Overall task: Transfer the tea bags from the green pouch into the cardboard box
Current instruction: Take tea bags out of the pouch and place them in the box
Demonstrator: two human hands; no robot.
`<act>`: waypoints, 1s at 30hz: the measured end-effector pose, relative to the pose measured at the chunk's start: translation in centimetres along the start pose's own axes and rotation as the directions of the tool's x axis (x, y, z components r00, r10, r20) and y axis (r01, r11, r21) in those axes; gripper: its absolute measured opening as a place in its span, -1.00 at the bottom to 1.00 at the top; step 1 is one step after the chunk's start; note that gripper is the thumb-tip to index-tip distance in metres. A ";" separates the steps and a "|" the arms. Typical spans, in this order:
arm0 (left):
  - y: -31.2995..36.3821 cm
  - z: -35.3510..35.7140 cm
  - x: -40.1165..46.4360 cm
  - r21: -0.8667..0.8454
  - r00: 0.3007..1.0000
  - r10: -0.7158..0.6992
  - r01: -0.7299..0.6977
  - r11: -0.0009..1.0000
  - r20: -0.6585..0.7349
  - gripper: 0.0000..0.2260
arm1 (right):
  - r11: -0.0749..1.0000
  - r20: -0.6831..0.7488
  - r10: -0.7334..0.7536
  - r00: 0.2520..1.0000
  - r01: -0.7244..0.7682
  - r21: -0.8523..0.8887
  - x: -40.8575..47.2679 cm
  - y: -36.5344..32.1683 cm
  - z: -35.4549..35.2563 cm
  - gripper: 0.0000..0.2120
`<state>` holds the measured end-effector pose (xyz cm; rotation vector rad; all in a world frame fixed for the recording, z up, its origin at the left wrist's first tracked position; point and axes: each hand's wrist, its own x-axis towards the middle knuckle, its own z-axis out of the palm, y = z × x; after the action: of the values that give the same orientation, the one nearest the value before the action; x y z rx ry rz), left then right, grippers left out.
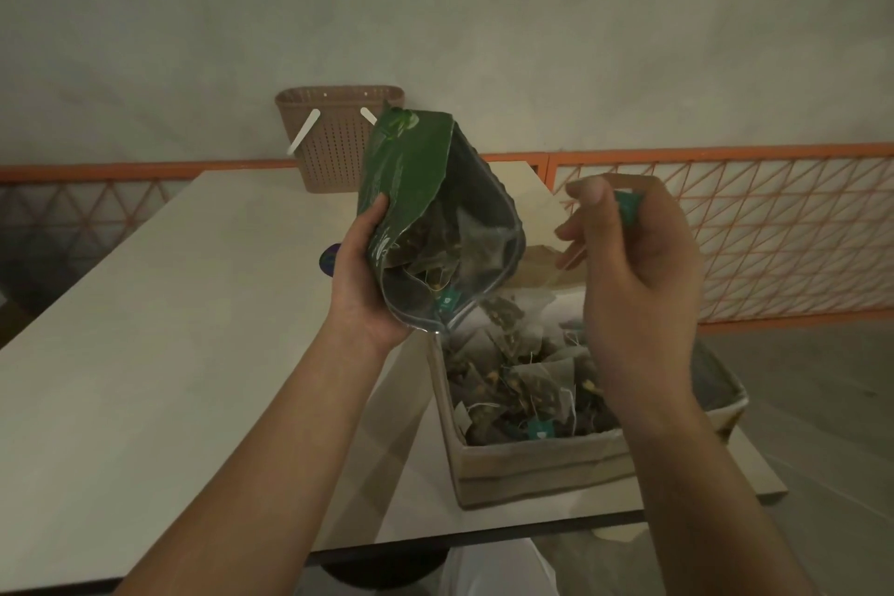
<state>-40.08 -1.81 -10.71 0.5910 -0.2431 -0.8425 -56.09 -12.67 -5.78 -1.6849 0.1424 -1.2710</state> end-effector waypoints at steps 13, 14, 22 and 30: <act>0.0 0.2 0.0 -0.023 0.999 -0.009 0.010 1.000 0.040 -0.43 | 0.983 0.112 0.132 0.985 -0.115 -0.145 1.2 2.6 -4.2 -0.79; -0.1 0.3 0.0 -0.018 0.999 -0.006 0.007 1.000 0.037 -0.44 | 0.980 0.109 0.146 0.983 -0.129 -0.153 1.1 3.0 -4.7 -0.79; -0.6 1.4 -0.1 0.010 1.000 0.015 -0.015 1.000 0.014 -0.52 | 0.897 0.203 0.351 0.914 -0.266 -0.352 1.2 5.4 -6.8 -0.72; -0.7 1.2 0.1 0.022 1.000 0.022 -0.022 1.000 0.000 -0.48 | 0.752 0.399 0.429 0.810 -0.076 -0.655 0.1 5.8 -6.8 -0.79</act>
<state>-40.98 -2.71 -10.11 0.6082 -0.2583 -0.8191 -58.88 -19.96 -10.25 -2.4206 0.4894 -0.5040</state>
